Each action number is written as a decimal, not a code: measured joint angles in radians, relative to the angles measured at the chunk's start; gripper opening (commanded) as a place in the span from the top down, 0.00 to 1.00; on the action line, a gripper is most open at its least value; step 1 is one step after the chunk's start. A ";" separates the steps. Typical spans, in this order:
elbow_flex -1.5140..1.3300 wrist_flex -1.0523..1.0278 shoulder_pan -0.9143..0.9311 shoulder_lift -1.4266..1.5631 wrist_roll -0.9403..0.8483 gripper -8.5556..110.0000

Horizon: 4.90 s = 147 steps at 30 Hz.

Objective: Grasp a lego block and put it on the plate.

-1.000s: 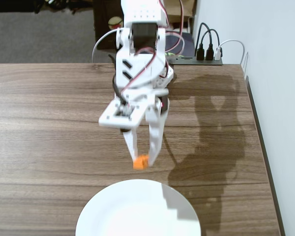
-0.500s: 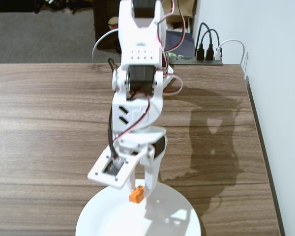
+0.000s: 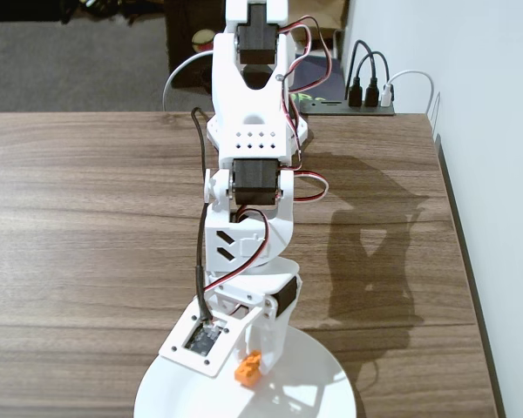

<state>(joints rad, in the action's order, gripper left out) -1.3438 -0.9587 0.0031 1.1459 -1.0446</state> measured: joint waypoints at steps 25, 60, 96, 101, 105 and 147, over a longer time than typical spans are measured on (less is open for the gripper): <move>-0.316 -0.152 -0.058 0.456 0.064 0.92; -1.364 -0.067 -0.046 1.635 0.815 0.92; -1.582 -0.304 0.003 2.137 0.997 0.92; -1.582 -0.308 0.003 2.137 0.997 0.92; -1.582 -0.308 0.003 2.137 0.997 0.92; -1.583 -0.308 0.003 2.143 0.997 0.92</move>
<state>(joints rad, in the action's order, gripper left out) -2.9268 -1.2671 0.0061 3.2889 -0.0476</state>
